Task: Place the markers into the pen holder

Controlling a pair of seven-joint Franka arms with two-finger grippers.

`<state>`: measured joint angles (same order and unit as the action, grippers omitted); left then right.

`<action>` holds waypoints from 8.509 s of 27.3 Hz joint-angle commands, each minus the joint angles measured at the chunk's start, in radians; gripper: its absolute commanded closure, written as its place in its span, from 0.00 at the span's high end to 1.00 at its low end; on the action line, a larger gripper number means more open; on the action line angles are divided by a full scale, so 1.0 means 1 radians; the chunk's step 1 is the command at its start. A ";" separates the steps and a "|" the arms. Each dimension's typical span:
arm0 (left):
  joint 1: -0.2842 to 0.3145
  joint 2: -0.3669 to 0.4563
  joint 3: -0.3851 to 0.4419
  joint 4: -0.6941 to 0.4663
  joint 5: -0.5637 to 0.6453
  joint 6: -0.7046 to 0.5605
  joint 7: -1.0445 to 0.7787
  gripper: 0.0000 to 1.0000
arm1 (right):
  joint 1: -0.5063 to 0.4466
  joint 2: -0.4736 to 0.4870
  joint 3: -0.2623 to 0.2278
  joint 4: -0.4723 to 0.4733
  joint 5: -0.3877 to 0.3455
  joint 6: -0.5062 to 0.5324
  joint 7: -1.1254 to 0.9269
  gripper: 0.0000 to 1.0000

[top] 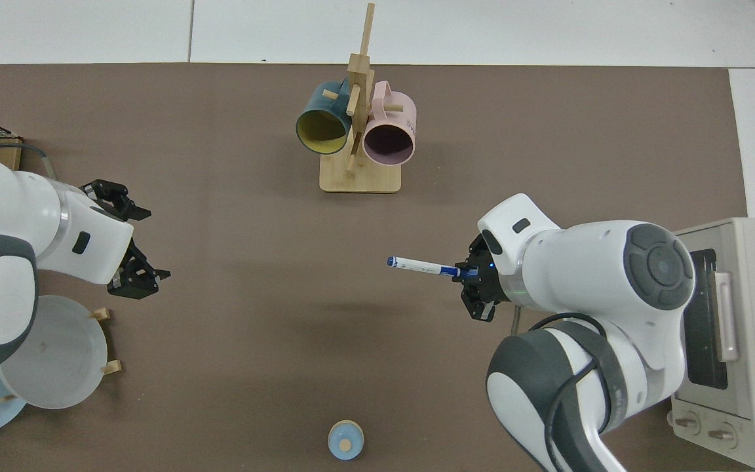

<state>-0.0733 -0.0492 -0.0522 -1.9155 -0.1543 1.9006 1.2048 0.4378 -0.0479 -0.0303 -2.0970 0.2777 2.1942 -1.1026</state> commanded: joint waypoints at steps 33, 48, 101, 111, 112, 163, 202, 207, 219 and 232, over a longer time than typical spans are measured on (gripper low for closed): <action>-0.102 -0.015 -0.186 0.059 0.275 0.034 0.457 0.99 | 0.306 0.143 -0.003 0.135 0.258 0.294 0.293 0.00; -0.102 -0.080 -0.233 0.010 0.288 -0.084 0.429 0.86 | 0.308 0.138 -0.005 0.133 0.256 0.279 0.300 0.00; -0.088 -0.098 -0.238 -0.020 0.254 -0.071 0.363 0.00 | 0.309 0.131 -0.003 0.126 0.229 0.268 0.369 1.00; -0.088 -0.087 -0.048 -0.001 0.375 -0.100 0.372 0.00 | 0.302 0.116 -0.008 0.100 0.222 0.263 0.369 1.00; -0.088 -0.087 -0.028 0.012 0.406 -0.101 0.374 0.00 | 0.295 0.103 -0.010 0.091 0.222 0.262 0.371 1.00; -0.069 0.035 0.603 0.158 0.958 0.411 0.756 0.00 | -0.313 -0.027 -0.049 0.374 -0.291 -0.567 1.231 1.00; -0.109 0.029 0.358 0.092 0.533 0.144 0.488 1.00 | -0.357 -0.038 -0.026 0.368 -0.276 -0.568 1.257 1.00; -0.109 0.002 0.287 0.041 0.449 0.101 0.307 1.00 | -0.357 -0.044 -0.026 0.358 -0.268 -0.567 1.257 1.00; -0.120 -0.015 0.161 0.007 0.312 0.031 -0.232 1.00 | -0.373 -0.044 -0.026 0.357 -0.270 -0.567 1.259 1.00; -0.125 -0.015 0.124 0.015 0.170 -0.063 -0.844 1.00 | -0.373 -0.044 -0.026 0.357 -0.270 -0.567 1.259 1.00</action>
<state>-0.1902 -0.0410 0.0678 -1.8803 0.0746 1.8766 0.5397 0.0831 -0.0845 -0.0662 -1.7344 0.0053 1.6263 0.1735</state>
